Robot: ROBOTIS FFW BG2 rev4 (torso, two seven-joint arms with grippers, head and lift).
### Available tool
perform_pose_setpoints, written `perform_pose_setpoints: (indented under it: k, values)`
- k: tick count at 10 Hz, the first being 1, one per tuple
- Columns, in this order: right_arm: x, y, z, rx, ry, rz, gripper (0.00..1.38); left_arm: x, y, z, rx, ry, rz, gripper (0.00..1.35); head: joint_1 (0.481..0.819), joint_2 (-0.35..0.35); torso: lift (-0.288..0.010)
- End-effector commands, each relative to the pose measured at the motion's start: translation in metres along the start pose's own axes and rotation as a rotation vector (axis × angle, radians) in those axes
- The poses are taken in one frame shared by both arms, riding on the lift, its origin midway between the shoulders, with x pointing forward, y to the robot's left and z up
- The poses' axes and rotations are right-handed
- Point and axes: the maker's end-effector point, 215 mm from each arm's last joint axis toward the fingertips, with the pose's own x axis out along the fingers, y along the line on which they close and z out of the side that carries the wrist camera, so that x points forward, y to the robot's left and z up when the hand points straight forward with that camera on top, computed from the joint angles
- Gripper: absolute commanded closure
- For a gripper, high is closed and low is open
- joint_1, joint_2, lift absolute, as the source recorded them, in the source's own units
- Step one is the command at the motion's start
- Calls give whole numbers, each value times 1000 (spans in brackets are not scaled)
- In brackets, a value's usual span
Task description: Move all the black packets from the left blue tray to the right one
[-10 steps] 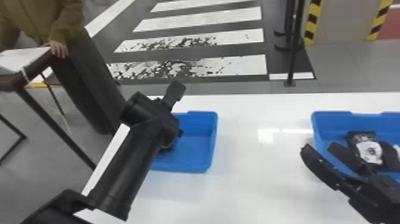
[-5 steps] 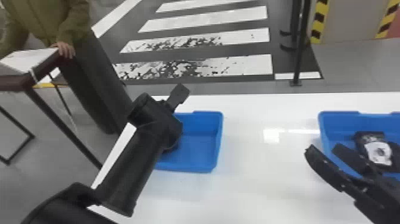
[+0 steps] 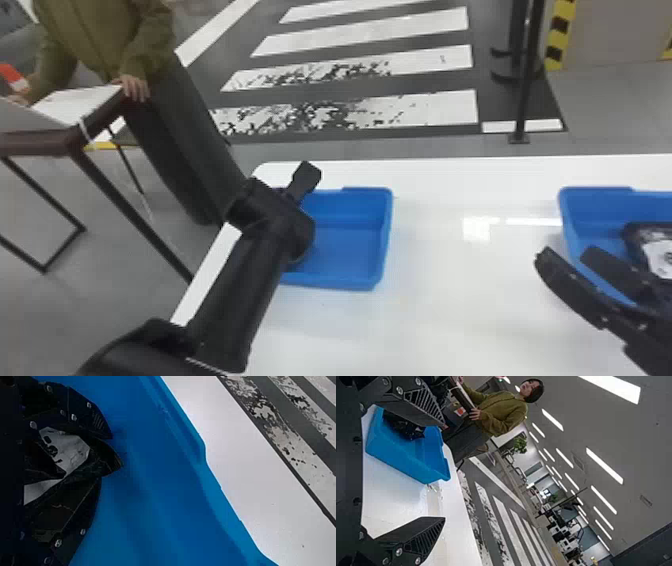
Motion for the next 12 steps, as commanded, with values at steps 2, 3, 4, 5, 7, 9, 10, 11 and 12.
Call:
perform_pose_setpoints:
  k: [2,3,4,5,7,9,10,11,12]
  values:
    - [-1,0,-6,17,11,5,180,3,-10,10,-8,-51,-33,912,695,342,-140]
    - [-1,1,-7,22,11,11,180,0,-6,18,-56,-90,-48,1199,695,337,-140]
    - [-2,1,-8,25,15,10,180,-7,0,27,-113,-157,-61,1213,695,333,-140]
    - [-2,1,-8,25,15,11,180,-23,13,46,-140,-232,-44,1207,695,329,-140]
    - [-2,1,-8,26,14,11,180,-58,29,86,-195,-387,-50,1207,695,317,-140]
    - [0,4,-10,24,21,18,180,-105,46,109,-262,-542,-57,1207,695,300,-140]
    - [1,7,-10,13,33,29,180,-131,43,117,-296,-622,-85,1207,695,298,-140]
    - [5,14,-9,-18,50,47,180,-153,26,128,-341,-717,-153,1207,695,294,-140]
    - [12,26,-8,-39,60,83,180,-178,3,143,-375,-819,-237,1207,695,283,-140]
